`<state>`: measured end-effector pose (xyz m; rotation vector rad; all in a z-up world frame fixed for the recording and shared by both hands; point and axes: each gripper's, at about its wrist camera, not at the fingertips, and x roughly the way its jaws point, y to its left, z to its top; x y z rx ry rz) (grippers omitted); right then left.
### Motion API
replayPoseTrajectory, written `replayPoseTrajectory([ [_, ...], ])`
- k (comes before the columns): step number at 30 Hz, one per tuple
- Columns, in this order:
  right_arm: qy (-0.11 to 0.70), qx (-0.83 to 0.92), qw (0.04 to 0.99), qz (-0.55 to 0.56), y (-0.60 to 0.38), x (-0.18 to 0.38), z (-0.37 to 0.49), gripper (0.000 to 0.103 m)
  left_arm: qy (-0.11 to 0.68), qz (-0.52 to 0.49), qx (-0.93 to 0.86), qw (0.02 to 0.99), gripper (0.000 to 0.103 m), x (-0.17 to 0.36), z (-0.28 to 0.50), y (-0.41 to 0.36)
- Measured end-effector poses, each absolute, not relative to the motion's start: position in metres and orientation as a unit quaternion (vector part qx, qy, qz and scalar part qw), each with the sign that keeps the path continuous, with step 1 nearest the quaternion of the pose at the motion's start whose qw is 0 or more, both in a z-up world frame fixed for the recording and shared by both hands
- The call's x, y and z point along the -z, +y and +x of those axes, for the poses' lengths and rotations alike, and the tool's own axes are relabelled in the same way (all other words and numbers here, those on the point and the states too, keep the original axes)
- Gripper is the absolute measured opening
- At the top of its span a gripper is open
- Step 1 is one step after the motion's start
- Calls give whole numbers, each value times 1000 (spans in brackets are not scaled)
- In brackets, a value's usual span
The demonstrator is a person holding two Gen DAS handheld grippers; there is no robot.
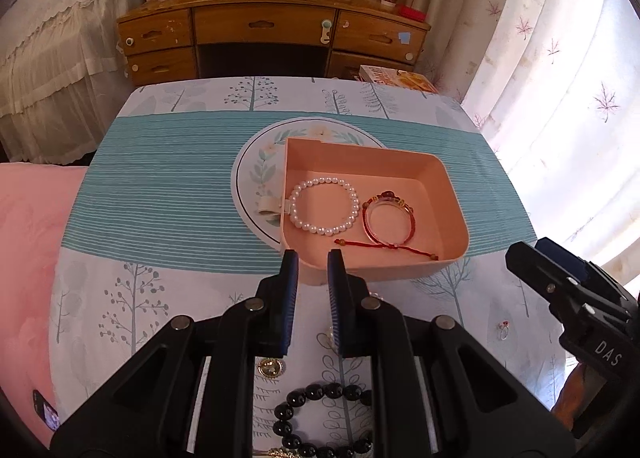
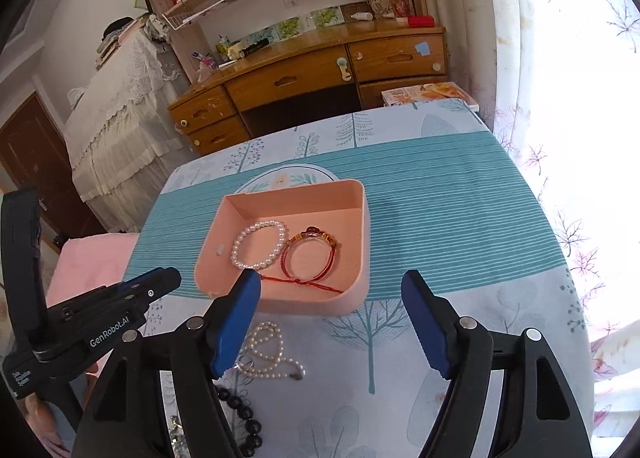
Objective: Organize jewelry
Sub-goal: 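Open both tools to drop the two bracelets into the pink box, then withdraw both tools from the box back over the remaining jewelry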
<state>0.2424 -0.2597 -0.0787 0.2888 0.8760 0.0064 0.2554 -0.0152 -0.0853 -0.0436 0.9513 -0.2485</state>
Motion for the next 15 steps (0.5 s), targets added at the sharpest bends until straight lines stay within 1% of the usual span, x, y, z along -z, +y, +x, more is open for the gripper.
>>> replayPoseTrajectory([
  [9,406,-15,903,139,-255,68,186,74,448,-28,121,885,12,81,211,-7],
  [15,404,-26,906,126,-245,70,146,74,424,-32,115,898,12,76,177,5],
])
